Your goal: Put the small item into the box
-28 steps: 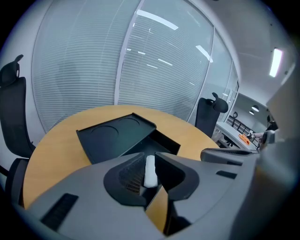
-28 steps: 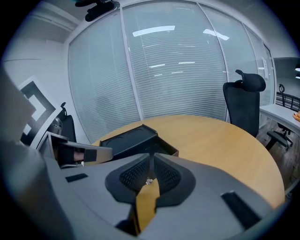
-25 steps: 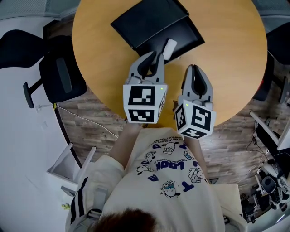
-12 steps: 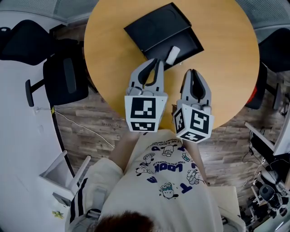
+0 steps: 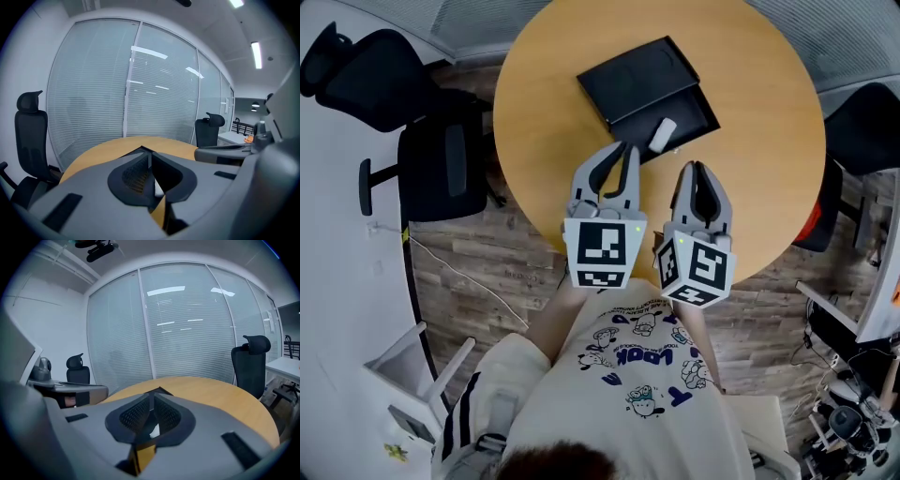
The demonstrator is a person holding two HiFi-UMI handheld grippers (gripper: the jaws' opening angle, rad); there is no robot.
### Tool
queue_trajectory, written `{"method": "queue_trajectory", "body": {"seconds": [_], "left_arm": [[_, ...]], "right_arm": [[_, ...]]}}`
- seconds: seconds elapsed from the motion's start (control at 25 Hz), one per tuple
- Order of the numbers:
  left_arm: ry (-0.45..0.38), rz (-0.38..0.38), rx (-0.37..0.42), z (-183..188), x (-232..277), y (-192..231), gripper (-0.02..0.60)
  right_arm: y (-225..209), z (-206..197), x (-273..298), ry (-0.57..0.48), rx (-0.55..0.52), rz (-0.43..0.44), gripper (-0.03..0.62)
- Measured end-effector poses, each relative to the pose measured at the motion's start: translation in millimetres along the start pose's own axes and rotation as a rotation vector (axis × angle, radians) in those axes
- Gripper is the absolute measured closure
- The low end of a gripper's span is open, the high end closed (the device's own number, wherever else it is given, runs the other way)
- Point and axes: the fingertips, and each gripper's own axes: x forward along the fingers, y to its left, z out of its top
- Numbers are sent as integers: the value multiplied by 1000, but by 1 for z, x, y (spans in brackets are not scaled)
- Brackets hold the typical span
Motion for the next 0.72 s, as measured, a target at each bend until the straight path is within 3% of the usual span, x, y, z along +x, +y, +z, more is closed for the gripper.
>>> {"method": "queue_trajectory", "body": {"seconds": [0.72], "left_arm": [[-76,10,12,21,-30,-7,548]], "right_arm": [[12,24,-22,-71,-40,20,548]]}}
